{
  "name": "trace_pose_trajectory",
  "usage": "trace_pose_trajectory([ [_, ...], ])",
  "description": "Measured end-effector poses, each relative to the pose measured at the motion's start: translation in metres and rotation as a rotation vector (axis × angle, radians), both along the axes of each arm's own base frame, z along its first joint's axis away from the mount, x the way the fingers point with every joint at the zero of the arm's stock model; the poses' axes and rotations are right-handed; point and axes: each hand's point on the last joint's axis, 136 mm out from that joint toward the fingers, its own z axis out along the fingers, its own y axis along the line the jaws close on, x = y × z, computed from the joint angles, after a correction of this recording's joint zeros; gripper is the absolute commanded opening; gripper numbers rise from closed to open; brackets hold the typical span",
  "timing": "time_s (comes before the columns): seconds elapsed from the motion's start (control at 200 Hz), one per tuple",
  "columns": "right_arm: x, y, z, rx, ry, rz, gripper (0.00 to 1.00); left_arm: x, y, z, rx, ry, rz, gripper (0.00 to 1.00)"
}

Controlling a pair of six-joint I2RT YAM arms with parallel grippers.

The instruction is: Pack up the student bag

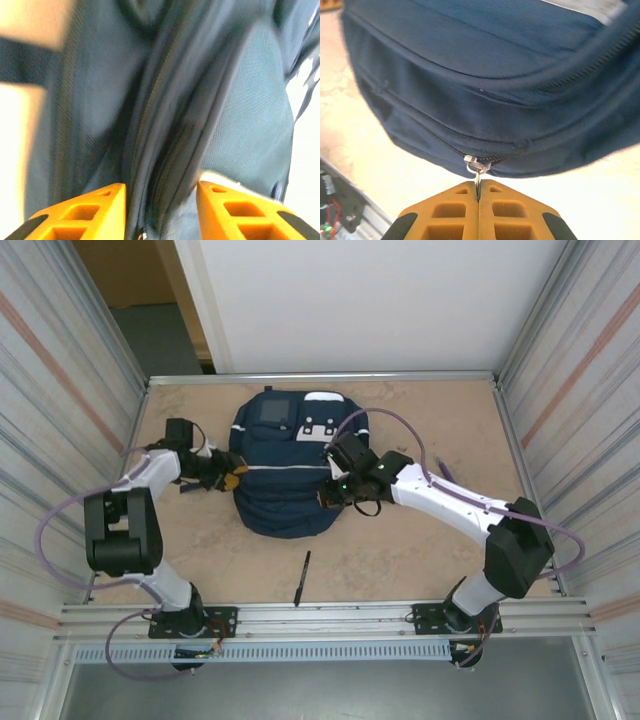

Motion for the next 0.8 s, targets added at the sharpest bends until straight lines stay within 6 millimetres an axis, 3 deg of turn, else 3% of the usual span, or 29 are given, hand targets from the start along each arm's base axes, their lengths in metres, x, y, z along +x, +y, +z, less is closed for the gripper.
trace_pose_trajectory([
  [0.07, -0.003, 0.019, 0.006, 0.005, 0.016, 0.043, 0.00, 0.008, 0.015, 0.003, 0.055, -0.033, 0.047, 0.50],
  [0.14, -0.007, 0.040, 0.008, 0.023, 0.039, 0.091, 0.00, 0.001, 0.017, 0.014, 0.114, -0.078, 0.068, 0.54],
  [0.21, -0.012, 0.056, 0.007, 0.042, 0.058, 0.130, 0.00, -0.018, 0.007, 0.032, 0.154, -0.140, 0.068, 0.56],
  [0.331, -0.021, 0.069, 0.004, 0.069, 0.072, 0.171, 0.00, -0.061, -0.027, 0.054, 0.148, -0.228, 0.014, 0.57],
  [0.421, -0.024, 0.075, 0.002, 0.087, 0.087, 0.189, 0.00, -0.088, -0.037, 0.047, 0.132, -0.214, 0.010, 0.58],
  [0.561, -0.026, 0.081, 0.001, 0.102, 0.096, 0.205, 0.00, -0.111, -0.036, 0.029, 0.152, -0.161, 0.054, 0.59],
  [0.802, -0.033, 0.098, 0.009, 0.155, 0.074, 0.243, 0.00, -0.110, -0.043, 0.029, 0.168, -0.165, 0.094, 0.50],
])
